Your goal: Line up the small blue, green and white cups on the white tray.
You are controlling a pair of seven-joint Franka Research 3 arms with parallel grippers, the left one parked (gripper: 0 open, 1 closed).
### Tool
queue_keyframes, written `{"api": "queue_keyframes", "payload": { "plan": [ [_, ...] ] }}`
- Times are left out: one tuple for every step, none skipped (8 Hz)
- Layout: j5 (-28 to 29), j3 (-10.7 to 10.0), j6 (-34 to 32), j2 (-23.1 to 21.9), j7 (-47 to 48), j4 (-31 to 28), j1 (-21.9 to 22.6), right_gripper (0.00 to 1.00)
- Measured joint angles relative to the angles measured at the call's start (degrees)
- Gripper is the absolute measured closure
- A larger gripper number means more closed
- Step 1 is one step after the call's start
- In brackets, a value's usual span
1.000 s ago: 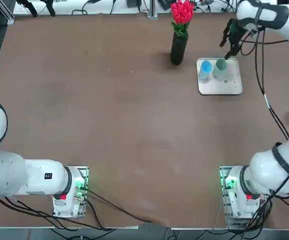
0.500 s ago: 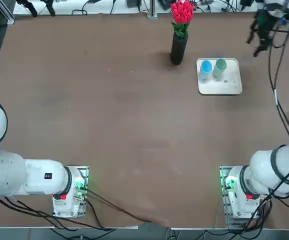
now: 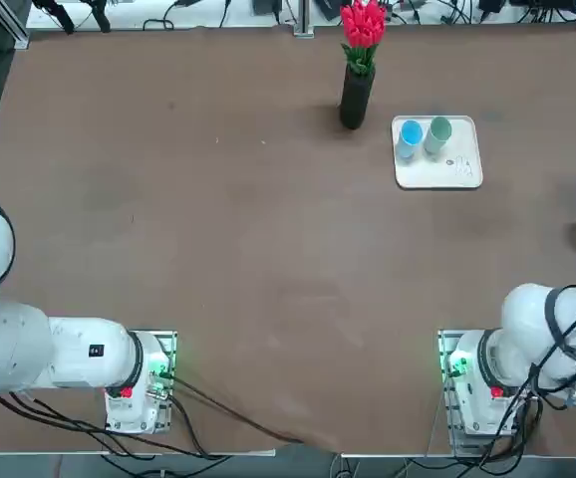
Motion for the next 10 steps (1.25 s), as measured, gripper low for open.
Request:
{"api": "queue_keyframes", "payload": {
  "plan": [
    [0.02, 0.03, 0.92, 0.84, -3.73, -0.04, -4.73, 0.0],
    [0.09, 0.08, 2.05, 1.71, -6.51, -0.16, -7.84, 0.0],
    [0.3, 0.18, 3.48, 2.81, -7.9, -0.36, -9.6, 0.0],
    [0.53, 0.29, 5.06, 4.09, -8.57, -0.56, -10.29, 0.0],
    [0.81, 0.43, 6.94, 5.58, -9.29, -0.69, -10.47, 0.0],
    [1.3, 0.5, 8.71, 7.08, -10.15, -0.76, -10.72, 0.0],
    [1.98, 0.5, 9.98, 8.36, -10.67, -0.77, -11.15, 0.0],
    [2.54, 0.5, 10.82, 9.23, -10.98, -0.77, -11.53, 0.01],
    [2.73, 0.52, 11.18, 9.7, -11.03, -0.76, -11.79, 0.02],
    [2.78, 0.54, 11.22, 10.01, -11.04, -0.78, -12.18, 0.18]
  ]
}}
